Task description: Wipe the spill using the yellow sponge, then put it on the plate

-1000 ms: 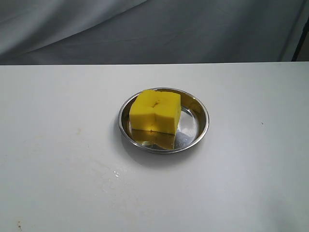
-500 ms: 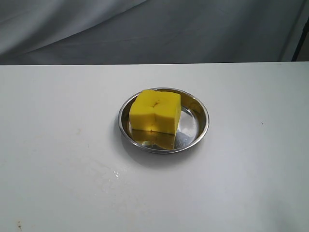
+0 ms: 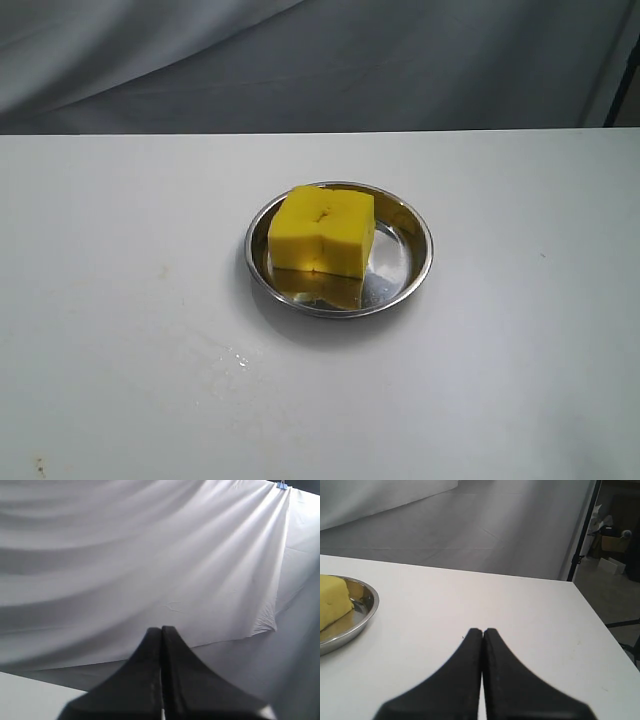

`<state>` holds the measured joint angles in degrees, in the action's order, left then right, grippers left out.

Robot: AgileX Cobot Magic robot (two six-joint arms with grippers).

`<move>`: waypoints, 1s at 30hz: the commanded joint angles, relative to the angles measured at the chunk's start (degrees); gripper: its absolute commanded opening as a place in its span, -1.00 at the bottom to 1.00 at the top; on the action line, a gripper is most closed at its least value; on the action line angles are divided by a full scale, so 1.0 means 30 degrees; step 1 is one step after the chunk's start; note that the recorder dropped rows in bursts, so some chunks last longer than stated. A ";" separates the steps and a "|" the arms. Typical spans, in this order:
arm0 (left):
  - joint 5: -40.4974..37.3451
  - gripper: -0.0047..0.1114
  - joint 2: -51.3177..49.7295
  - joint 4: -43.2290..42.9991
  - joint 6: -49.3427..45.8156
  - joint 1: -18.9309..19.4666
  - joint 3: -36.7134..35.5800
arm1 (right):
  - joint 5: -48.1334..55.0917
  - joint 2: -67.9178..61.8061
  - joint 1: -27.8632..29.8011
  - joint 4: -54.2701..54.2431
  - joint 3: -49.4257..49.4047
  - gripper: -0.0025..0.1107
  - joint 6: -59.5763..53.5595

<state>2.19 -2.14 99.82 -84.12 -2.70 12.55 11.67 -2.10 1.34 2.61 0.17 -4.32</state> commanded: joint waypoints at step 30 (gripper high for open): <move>-0.5717 -0.92 -0.0160 -3.5006 3.0931 0.0022 -0.4183 | -0.0305 -0.0077 -0.0050 -0.0139 -0.0057 -0.96 0.0041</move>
<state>-16.02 -2.26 -4.91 8.15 -2.70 0.12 11.52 -2.10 1.34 2.61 0.17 -4.32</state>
